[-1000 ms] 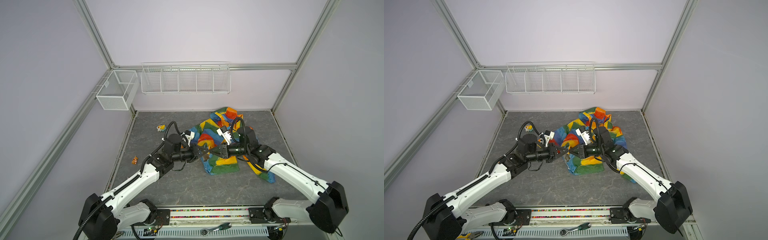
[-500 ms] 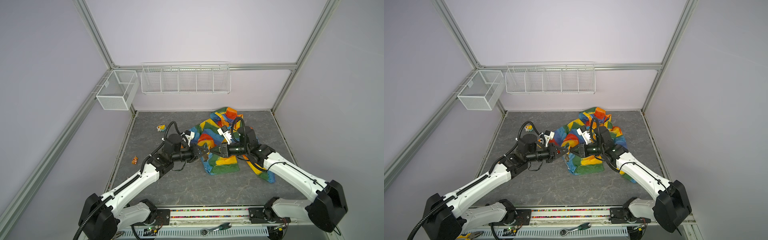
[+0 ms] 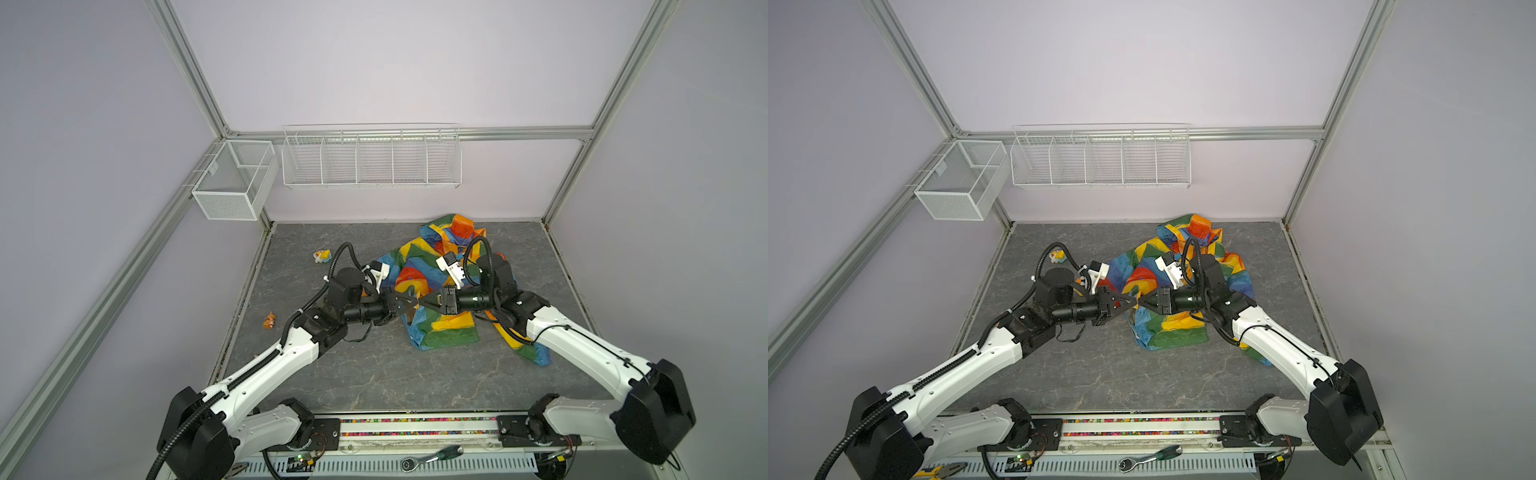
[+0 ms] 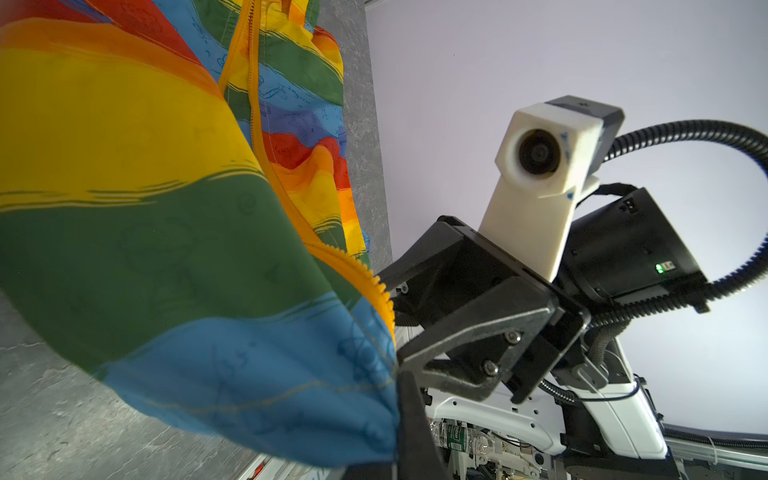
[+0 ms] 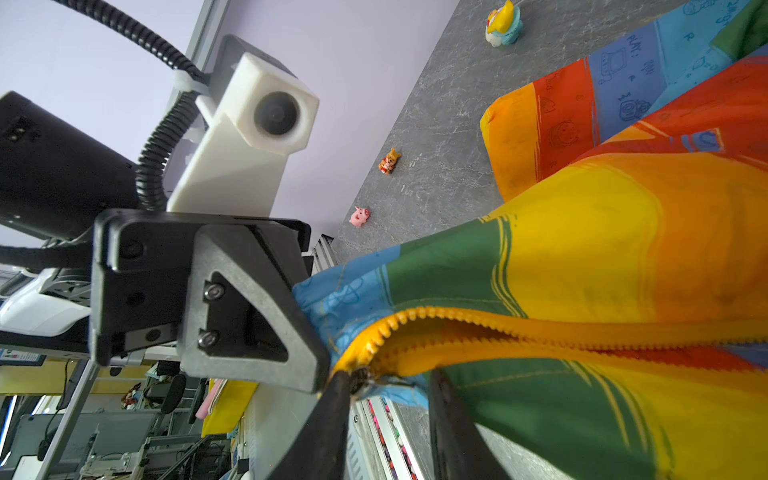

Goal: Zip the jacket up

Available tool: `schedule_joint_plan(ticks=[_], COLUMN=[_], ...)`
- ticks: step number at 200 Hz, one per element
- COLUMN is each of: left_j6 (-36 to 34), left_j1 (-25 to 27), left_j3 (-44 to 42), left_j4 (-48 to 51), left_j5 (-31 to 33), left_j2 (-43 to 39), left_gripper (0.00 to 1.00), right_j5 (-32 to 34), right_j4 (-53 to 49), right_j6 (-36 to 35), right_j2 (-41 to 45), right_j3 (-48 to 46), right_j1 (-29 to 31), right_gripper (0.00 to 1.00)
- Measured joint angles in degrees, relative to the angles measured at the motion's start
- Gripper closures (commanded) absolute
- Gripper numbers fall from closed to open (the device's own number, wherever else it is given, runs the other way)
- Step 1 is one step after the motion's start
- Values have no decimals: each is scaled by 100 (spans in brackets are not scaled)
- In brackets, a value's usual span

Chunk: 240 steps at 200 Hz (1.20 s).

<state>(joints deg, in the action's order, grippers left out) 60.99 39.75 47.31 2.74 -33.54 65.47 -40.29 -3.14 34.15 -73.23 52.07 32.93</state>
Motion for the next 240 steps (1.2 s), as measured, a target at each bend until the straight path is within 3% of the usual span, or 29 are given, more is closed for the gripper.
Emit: schedule_joint_plan(ticks=[32, 240], left_j6=[157, 942], left_j1=[0, 0], left_j3=[-146, -577], left_j4=[-275, -1744], left_j5=[-87, -389], left_j2=[2, 144], left_gripper=[100, 100], right_j5=[-168, -479], right_j4=[599, 2570], right_j6=[485, 2164], right_j2=[59, 321], right_j3=[-398, -1158], right_j1=[-105, -247], right_gripper=[53, 39])
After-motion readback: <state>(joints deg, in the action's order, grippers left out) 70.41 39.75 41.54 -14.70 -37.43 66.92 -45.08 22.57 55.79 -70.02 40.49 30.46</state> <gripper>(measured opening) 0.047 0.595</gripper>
